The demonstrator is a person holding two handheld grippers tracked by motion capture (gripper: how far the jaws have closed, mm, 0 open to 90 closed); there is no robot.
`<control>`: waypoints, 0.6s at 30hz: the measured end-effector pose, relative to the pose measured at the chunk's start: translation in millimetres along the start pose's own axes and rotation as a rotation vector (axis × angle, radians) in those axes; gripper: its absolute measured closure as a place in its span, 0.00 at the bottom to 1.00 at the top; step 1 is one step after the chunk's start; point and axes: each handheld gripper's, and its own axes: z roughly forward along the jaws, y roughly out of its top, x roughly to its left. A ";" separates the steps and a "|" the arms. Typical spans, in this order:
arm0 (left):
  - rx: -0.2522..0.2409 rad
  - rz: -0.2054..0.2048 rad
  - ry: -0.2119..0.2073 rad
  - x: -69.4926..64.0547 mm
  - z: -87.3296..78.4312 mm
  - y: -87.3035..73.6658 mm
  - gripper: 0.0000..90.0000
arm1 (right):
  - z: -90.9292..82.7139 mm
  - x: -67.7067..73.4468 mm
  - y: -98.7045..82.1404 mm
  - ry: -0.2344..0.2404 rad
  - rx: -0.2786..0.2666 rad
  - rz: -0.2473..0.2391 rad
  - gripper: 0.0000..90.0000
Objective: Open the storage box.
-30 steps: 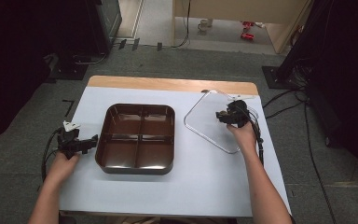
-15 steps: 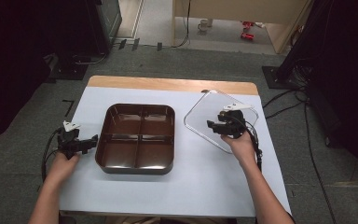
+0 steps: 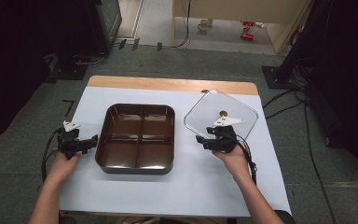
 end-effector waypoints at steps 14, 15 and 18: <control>0.001 0.000 0.000 0.0 -0.1 0.0 0.13 | 30.0 31.5 -22.1 0.047 0.065 -0.029 0.43; 0.001 0.000 0.000 0.1 -0.1 0.1 0.13 | 32.6 32.6 -23.2 0.051 0.071 -0.032 0.43; 0.000 0.000 0.000 0.0 0.0 0.0 0.13 | 40.7 35.2 -26.4 0.058 0.085 -0.042 0.44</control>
